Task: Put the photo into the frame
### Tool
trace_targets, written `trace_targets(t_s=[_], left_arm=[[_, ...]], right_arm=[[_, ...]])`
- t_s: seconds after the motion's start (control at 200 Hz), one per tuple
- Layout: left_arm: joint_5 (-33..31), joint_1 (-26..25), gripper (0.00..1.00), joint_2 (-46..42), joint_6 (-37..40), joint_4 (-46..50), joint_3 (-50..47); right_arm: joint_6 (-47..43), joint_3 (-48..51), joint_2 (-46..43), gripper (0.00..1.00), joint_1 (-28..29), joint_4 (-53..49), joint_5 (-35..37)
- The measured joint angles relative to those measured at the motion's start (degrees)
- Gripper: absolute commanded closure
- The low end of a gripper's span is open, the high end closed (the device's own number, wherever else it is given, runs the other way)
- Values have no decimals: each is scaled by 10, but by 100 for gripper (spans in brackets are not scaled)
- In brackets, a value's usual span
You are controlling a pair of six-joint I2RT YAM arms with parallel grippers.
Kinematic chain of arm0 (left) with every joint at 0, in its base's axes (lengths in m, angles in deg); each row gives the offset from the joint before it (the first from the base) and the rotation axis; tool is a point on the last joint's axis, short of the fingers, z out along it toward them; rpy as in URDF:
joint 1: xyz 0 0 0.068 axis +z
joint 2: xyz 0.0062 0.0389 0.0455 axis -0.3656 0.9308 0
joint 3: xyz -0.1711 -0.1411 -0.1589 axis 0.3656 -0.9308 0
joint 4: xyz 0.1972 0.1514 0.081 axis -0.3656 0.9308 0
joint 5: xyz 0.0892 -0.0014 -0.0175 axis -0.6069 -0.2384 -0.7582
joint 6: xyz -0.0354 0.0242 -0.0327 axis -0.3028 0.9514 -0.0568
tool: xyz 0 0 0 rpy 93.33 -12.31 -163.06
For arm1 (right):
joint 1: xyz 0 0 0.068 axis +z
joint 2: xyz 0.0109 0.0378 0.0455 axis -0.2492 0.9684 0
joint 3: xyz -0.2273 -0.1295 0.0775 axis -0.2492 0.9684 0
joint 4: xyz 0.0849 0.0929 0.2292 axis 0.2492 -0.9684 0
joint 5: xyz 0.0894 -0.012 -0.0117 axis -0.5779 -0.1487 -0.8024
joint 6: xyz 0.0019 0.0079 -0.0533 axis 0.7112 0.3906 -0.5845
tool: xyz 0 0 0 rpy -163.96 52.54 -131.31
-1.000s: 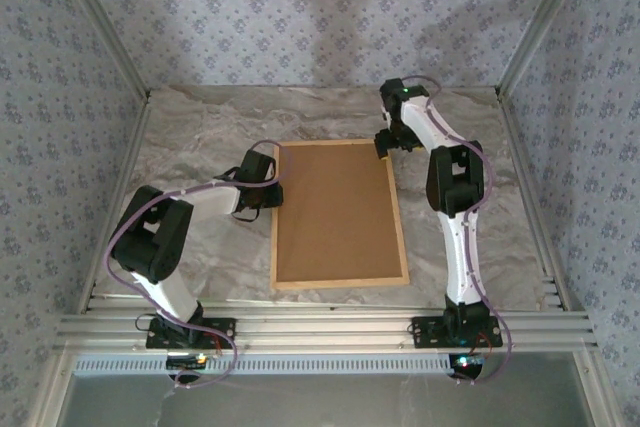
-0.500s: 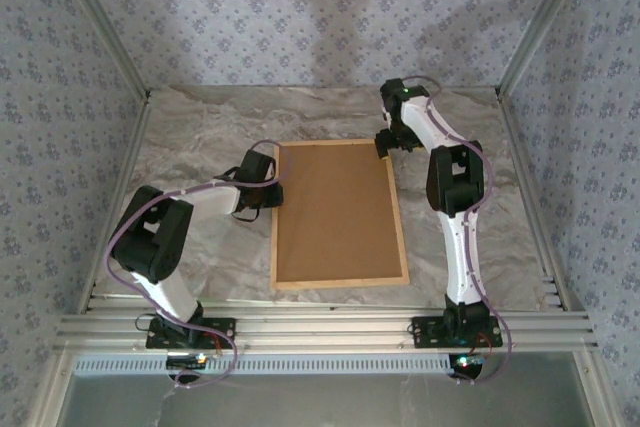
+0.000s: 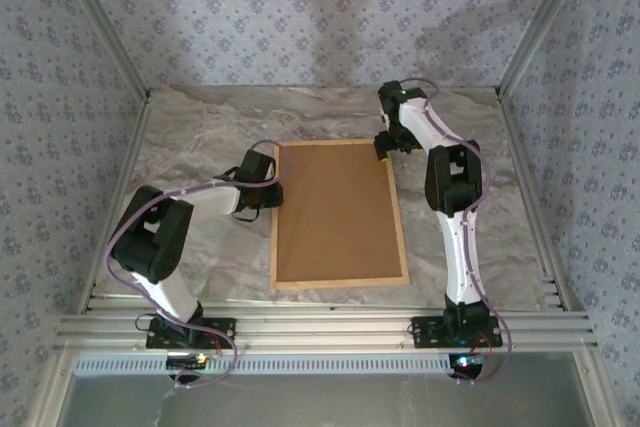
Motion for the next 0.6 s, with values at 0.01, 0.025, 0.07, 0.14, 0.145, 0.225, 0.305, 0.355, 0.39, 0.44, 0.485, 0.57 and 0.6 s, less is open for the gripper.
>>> trace_targets(t_s=[0.01, 0.025, 0.07, 0.14, 0.145, 0.225, 0.305, 0.355, 0.39, 0.44, 0.485, 0.57, 0.6], left_arm=[[0, 0, 79, 0, 0, 0, 0], [0, 0, 79, 0, 0, 0, 0], [0, 0, 79, 0, 0, 0, 0], [0, 0, 79, 0, 0, 0, 0], [0, 0, 79, 0, 0, 0, 0], [0, 0, 79, 0, 2, 0, 0], [0, 0, 79, 0, 2, 0, 0], [0, 0, 79, 0, 2, 0, 0], [0, 0, 79, 0, 2, 0, 0], [0, 0, 79, 0, 2, 0, 0], [0, 0, 79, 0, 2, 0, 0], [0, 0, 79, 0, 2, 1, 1], [0, 0, 79, 0, 2, 1, 1]], right_arm=[[0, 0, 0, 13, 0, 0, 0], [0, 1, 0, 13, 1, 1, 2], [0, 2, 0, 13, 4, 2, 8], [0, 2, 0, 13, 8, 3, 16], [0, 2, 0, 13, 9, 3, 17], [0, 2, 0, 14, 13, 3, 28], [0, 2, 0, 14, 16, 3, 37], [-1, 2, 0, 13, 17, 3, 40], [-1, 2, 0, 13, 18, 3, 41], [-2, 2, 0, 13, 19, 3, 44], [-3, 2, 0, 13, 20, 3, 46], [-3, 2, 0, 14, 22, 3, 49], [-3, 2, 1, 14, 22, 3, 49]])
